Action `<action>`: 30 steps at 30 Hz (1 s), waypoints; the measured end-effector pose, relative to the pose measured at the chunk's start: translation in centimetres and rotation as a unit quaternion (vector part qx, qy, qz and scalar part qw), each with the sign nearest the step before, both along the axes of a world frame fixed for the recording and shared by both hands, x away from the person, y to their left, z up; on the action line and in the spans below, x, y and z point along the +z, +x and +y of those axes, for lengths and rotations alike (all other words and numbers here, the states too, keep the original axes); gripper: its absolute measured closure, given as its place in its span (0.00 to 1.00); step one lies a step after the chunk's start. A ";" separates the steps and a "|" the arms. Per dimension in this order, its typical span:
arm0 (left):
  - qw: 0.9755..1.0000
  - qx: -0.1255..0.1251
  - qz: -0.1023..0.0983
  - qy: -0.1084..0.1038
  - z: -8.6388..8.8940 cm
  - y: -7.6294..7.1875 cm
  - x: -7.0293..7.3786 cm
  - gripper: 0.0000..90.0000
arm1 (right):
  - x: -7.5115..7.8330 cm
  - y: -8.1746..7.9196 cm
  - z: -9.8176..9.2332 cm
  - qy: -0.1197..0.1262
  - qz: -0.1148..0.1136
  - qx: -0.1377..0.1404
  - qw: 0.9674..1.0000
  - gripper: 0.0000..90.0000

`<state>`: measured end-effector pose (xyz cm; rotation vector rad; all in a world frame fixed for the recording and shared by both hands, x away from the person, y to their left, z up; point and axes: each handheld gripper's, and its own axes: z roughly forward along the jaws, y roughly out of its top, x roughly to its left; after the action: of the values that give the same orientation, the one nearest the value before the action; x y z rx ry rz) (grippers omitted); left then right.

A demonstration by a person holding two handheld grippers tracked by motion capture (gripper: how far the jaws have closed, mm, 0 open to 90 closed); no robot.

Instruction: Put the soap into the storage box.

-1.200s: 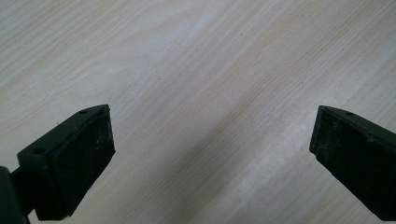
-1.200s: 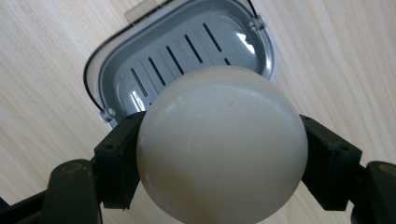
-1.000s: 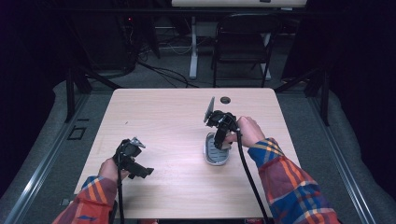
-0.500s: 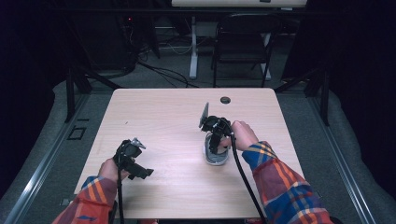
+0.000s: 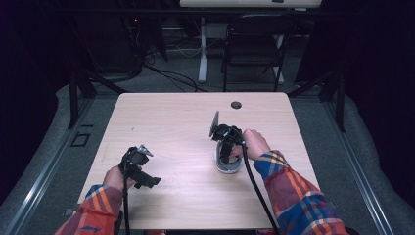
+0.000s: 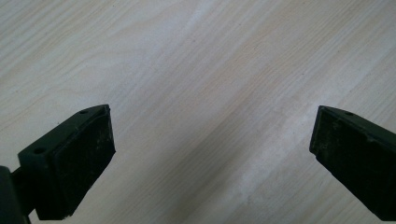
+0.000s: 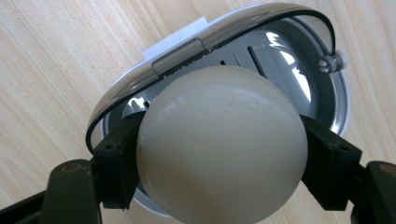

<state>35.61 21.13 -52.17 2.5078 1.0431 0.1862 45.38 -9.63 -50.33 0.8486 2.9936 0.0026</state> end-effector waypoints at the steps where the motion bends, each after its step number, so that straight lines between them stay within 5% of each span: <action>1: 1.000 0.000 0.000 0.000 0.0 0.0 0.0 0.00 | -0.1 0.0 0.0 -0.001 -0.001 0.001 1.000 0.27; 20: 1.000 0.000 0.000 0.001 0.0 0.0 0.0 0.00 | -0.9 0.0 -0.4 0.003 -0.002 -0.010 1.000 0.27; 30: 1.000 0.000 0.000 0.002 0.0 0.0 0.0 0.00 | 0.7 -0.3 -0.8 0.016 -0.024 -0.025 0.999 0.21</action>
<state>35.60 21.09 -52.17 2.5124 1.0428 0.1877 45.08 -10.38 -49.63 0.9127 2.9351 0.0691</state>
